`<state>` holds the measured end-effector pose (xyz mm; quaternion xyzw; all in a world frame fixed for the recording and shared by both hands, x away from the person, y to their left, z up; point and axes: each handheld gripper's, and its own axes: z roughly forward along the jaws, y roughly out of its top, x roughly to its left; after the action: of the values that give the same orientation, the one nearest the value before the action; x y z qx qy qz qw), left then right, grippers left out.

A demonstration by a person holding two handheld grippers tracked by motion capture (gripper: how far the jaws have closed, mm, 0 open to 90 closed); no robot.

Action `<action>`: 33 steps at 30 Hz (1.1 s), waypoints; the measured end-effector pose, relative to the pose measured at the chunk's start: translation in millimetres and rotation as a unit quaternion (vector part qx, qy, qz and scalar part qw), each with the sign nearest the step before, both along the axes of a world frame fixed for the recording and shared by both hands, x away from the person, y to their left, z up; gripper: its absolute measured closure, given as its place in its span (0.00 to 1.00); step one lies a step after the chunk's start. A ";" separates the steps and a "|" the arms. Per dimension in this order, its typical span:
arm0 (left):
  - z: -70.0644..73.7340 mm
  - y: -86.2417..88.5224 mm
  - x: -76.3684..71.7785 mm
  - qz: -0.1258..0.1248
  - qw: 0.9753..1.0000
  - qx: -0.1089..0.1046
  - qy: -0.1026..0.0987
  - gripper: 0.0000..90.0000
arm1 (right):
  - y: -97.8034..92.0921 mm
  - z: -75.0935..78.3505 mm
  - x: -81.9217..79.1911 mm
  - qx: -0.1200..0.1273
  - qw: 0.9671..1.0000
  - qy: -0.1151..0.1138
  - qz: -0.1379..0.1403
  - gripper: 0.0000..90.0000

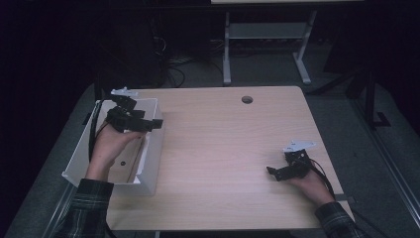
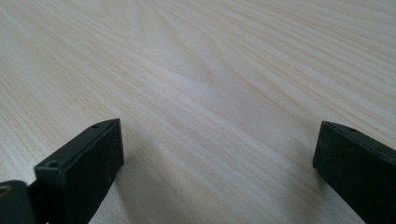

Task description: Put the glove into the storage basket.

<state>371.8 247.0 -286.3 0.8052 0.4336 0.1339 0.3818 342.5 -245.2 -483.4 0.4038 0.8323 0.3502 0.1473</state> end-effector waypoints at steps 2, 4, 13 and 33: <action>0.3 -9.7 -1.1 -0.011 1.000 -0.004 -0.001 0.20 | 0.0 0.0 0.0 0.000 1.000 0.000 0.000 0.01; -0.4 -18.6 -2.0 -0.020 1.000 -0.007 -0.004 0.20 | 0.0 0.1 0.0 0.000 1.000 0.001 0.000 0.01; -13.7 -60.7 -9.1 -0.062 0.998 -0.012 -0.006 0.20 | 0.5 0.1 0.3 0.000 1.000 0.000 0.002 0.01; -81.6 -115.4 -27.4 -0.120 0.993 0.017 -0.003 0.21 | 0.7 0.1 0.2 0.000 1.000 0.001 0.002 0.01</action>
<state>344.3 131.6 -367.9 0.8572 0.3303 0.0968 0.3832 342.6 -244.5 -483.3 0.4021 0.8335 0.3498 0.1456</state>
